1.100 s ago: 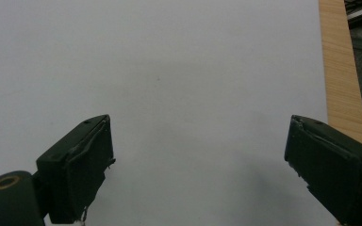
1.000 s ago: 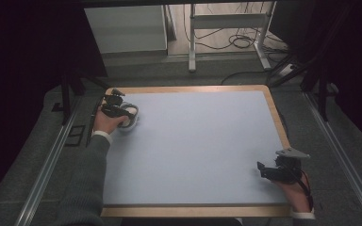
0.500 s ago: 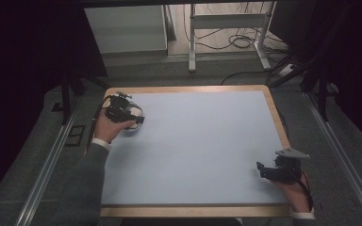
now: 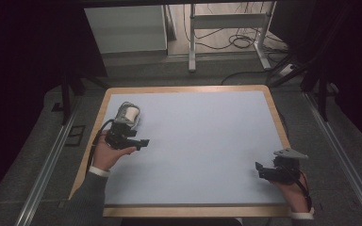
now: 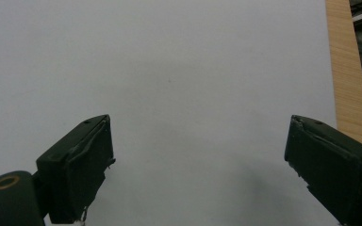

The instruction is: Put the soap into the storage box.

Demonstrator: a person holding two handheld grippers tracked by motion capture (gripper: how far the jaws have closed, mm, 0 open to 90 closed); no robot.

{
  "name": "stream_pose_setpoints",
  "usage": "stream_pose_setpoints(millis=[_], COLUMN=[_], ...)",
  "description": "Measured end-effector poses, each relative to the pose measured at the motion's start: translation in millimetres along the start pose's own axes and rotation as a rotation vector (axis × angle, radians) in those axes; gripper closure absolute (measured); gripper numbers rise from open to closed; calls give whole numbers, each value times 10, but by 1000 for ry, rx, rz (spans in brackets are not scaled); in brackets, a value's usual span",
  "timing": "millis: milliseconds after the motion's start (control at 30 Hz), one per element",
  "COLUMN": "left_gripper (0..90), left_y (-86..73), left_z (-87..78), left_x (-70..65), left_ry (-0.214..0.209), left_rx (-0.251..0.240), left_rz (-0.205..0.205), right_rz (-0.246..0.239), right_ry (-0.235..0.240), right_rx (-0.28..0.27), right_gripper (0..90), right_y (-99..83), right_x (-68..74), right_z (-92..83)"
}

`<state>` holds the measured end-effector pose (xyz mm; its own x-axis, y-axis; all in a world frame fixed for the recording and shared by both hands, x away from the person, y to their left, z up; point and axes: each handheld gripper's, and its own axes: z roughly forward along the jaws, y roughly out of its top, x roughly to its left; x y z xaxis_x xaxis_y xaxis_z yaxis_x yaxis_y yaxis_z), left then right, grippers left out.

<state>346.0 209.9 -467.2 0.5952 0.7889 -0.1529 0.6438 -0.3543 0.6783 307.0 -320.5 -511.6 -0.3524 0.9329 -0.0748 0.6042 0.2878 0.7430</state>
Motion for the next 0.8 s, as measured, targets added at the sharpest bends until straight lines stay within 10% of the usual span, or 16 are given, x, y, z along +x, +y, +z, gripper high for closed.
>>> stream_pose_setpoints(millis=[367,800], left_gripper=[292,285], left_y=[-517,-627], left_z=[60,86], left_x=[-156,-133], left_ry=[-16,-12], left_rx=[6,7], left_rz=[-16,-36], right_rz=[3,-12], right_ry=[1,14], right_rx=[-22,-54], right_gripper=[83,83], right_y=[21,47], right_x=[-16,-3], right_z=[-48,-95])
